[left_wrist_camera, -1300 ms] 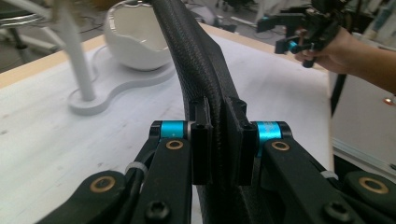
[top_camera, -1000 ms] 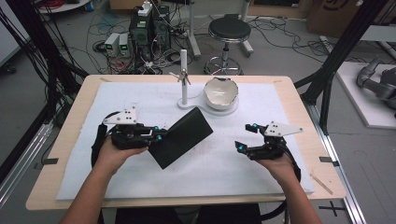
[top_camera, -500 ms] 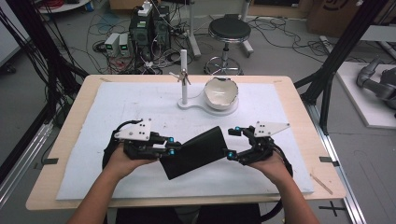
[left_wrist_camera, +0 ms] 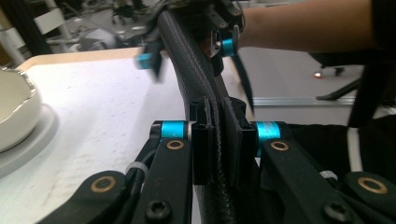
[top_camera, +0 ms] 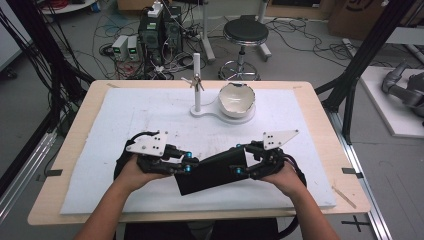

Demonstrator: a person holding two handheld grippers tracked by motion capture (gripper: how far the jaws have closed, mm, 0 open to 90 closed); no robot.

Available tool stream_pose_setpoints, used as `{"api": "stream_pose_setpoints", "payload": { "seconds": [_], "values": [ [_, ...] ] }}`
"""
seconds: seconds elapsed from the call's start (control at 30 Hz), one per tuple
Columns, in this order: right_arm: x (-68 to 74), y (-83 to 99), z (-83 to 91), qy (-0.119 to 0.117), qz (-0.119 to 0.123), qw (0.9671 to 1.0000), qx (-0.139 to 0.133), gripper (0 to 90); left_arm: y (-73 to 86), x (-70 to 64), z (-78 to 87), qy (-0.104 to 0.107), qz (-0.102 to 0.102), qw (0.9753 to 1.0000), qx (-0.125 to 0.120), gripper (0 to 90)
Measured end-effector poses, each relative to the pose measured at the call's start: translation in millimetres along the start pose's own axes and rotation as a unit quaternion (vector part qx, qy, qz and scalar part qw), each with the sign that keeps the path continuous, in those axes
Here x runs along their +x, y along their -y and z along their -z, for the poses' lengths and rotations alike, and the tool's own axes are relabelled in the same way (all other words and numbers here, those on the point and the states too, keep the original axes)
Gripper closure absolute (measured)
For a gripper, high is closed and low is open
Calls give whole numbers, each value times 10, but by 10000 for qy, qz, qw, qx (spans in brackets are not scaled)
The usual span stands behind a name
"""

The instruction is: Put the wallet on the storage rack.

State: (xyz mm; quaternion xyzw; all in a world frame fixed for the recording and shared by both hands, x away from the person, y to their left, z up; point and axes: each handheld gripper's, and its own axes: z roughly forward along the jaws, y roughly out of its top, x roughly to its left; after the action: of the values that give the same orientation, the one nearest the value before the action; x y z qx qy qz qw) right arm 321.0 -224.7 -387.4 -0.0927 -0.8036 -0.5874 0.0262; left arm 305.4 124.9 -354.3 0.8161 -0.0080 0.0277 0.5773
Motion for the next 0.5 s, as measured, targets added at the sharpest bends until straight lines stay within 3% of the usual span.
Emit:
{"api": "stream_pose_setpoints", "payload": {
  "seconds": [0.03, 0.13, 0.2, 0.27, 0.33, 0.4, 0.5],
  "values": [
    [4, -2, 1, 83, 17, 10000, 40, 581, 6, 9, 8, -83, 38, 10000, -14, 814],
    [-19, -1, 25, 20, -167, 9998, 79, 730, 51, 38, 21, -335, 214, 9991, -145, 802],
    [-19, -10, 27, 3, -238, 9997, 59, 750, 90, 41, 17, -511, 332, 9979, -219, 778],
    [-11, -23, 23, 70, -317, 9994, 104, 756, 111, 47, 33, -763, 477, 9957, -240, 676],
    [-11, -30, 46, 316, -263, 9991, 97, 759, 126, 68, 97, -1004, 628, 9926, -275, 609],
    [-12, -29, 104, 500, -364, 9980, 111, 760, 150, 88, 191, -1235, 749, 9888, -385, 559],
    [-29, -28, 208, 757, -408, 9963, 23, 760, 199, 119, 349, -1633, 983, 9807, -430, 406]
  ]
}}
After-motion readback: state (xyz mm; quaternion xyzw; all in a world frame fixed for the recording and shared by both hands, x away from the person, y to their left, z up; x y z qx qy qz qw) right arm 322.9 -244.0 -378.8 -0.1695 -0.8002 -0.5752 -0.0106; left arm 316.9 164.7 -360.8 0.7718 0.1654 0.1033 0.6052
